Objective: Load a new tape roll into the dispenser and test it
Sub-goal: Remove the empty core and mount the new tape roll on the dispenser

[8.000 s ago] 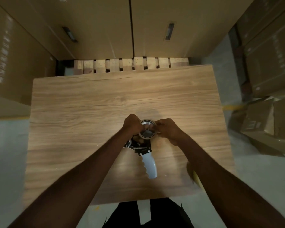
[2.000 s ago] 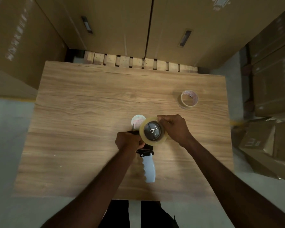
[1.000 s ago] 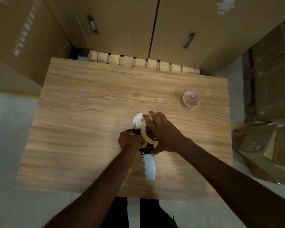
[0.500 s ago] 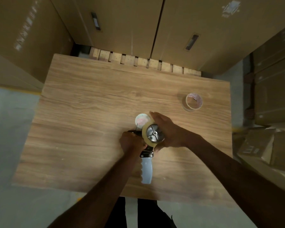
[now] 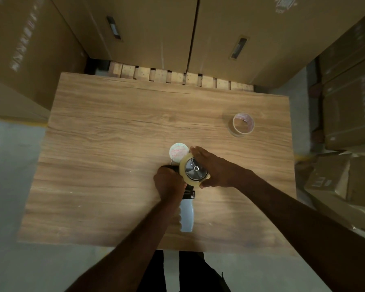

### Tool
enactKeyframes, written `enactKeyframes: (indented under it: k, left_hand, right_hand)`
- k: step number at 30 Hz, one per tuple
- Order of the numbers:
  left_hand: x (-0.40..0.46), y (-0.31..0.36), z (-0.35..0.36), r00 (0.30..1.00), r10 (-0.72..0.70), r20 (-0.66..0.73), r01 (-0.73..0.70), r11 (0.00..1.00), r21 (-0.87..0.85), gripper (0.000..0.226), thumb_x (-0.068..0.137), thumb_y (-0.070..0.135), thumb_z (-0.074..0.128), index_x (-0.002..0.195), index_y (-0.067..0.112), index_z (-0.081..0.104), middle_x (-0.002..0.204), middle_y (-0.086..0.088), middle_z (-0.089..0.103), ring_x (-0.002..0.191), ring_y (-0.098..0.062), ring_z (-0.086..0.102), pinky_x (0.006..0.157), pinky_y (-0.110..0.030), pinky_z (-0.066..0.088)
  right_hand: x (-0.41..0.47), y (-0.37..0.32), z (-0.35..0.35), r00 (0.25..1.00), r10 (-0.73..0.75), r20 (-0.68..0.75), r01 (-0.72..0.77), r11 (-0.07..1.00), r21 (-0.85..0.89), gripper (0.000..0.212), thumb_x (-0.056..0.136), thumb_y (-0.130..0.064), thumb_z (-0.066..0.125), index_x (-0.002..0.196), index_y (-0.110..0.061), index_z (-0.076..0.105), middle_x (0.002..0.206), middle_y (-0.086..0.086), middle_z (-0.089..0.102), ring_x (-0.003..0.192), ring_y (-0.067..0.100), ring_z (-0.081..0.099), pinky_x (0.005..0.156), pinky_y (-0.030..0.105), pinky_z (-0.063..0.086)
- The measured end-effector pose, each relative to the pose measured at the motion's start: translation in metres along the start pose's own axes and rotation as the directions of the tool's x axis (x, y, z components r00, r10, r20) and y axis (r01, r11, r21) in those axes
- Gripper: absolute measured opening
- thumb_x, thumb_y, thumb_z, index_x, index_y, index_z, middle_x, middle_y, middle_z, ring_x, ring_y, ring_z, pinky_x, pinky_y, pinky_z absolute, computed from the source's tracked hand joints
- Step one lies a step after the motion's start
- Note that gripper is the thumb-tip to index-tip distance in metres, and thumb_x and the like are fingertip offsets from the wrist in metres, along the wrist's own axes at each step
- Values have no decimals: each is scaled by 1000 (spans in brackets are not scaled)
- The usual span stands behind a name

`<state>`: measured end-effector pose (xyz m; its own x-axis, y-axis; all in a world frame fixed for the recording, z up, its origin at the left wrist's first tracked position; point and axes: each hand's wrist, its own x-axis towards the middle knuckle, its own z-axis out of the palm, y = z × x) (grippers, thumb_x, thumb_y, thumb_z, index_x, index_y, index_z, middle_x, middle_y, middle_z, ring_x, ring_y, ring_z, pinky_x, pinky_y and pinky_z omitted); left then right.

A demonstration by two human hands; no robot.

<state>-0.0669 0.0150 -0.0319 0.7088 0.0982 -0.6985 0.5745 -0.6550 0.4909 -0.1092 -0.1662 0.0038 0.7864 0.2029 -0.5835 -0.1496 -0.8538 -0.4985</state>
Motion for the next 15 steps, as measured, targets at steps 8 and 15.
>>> enactKeyframes:
  k: [8,15]
  left_hand:
    - [-8,-1,4,988,26,-155,-21,999,31,17,72,17,65,88,20,70,79,-3,76,74,-24,73,69,-40,63]
    - [-27,8,-5,976,-52,-211,54,999,5,22,80,19,71,101,13,71,101,-11,75,100,-34,70,84,-45,60]
  right_hand:
    - [5,9,3,999,17,-37,-13,995,97,136,74,-32,95,169,-14,-1,178,8,1,164,23,5,130,33,18]
    - [2,9,7,998,31,-52,-23,990,138,133,74,-28,97,169,-12,4,178,8,8,162,22,13,129,28,19]
